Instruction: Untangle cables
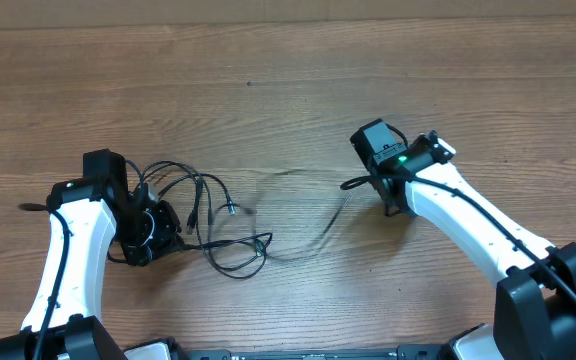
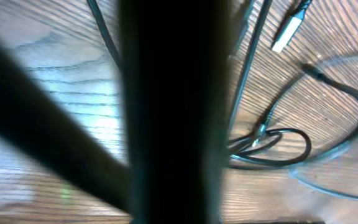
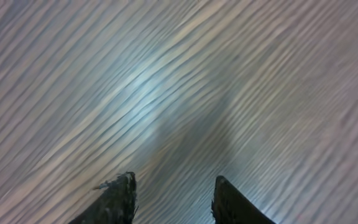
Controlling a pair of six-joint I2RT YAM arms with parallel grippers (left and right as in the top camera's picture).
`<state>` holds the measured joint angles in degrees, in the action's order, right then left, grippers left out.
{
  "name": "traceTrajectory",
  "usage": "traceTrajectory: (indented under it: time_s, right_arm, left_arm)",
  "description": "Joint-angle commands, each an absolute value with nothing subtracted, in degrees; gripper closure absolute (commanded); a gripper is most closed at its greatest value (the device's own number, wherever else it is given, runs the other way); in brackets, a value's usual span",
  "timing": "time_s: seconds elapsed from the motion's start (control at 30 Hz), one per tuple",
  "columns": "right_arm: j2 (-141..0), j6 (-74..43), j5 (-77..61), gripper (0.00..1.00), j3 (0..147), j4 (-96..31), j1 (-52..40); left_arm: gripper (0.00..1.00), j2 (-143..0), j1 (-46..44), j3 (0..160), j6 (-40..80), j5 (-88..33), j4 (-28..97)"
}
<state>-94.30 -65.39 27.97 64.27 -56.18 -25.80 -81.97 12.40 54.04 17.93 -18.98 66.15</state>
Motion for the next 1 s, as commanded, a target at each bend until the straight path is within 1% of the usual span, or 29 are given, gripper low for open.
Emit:
traceTrajectory:
  time_s: [0.0,0.17,0.27,0.3,0.33,0.37,0.4,0.5,0.6,0.63,0.73,0.8,0.97]
  right_arm:
    - [-93.6,-66.0,32.3,0.57,64.2,-57.5,-24.4]
    - [-93.5,-66.0,31.9,0.45,64.2,-58.1,-23.7]
    - [-93.5,-66.0,30.1,0.4,64.2,-57.3,-23.7]
    - [-93.4,-65.9,28.8,0.37,64.2,-56.4,-23.7]
    - [-93.2,-65.3,28.0,0.36,64.2,-55.7,-23.8]
    - [-92.6,-60.6,25.1,0.35,64.2,-52.9,-23.8]
    - [-92.1,-57.9,23.3,0.34,64.2,-51.3,-23.8]
    - [-90.1,-49.7,17.5,0.27,64.2,-47.1,-23.8]
    - [-87.3,-42.2,10.2,0.2,64.2,-43.2,-23.8]
    - [-85.4,-37.2,4.2,0.17,64.2,-40.5,-23.8]
    - [-81.8,-27.1,-9.8,0.07,64.2,-35.6,-23.8]
    - [-79.8,-22.3,-17.7,0.0,64.2,-33.4,-23.8]
    - [-77.4,-20.7,-29.2,0.0,64.2,-29.2,-23.8]
  left_arm:
    - [0.96,-81.3,12.7,54.6,19.6,-16.5,65.8]
    - [0.96,-81.3,12.7,54.6,19.5,-16.6,65.7]
    - [0.96,-81.3,12.7,54.6,19.2,-17.1,65.7]
    - [0.96,-81.3,12.7,54.6,18.1,-18.4,65.5]
    - [0.96,-81.3,12.7,54.6,16.2,-20.3,64.9]
    - [0.96,-81.3,12.7,55.0,9.8,-28.6,63.2]
    - [0.96,-81.3,12.7,55.5,6.6,-33.9,62.4]
    - [0.96,-81.3,12.7,57.9,2.5,-44.0,60.3]
    - [0.96,-81.3,12.7,62.0,2.5,-45.3,59.8]
    - [0.96,-81.2,12.7,64.7,2.1,-45.5,60.1]
    - [0.96,-80.7,12.5,69.6,-1.5,-48.1,60.6]
    - [0.96,-80.3,11.9,73.0,-3.1,-48.3,60.8]
    - [0.96,-80.1,10.1,77.9,-3.7,-48.6,59.7]
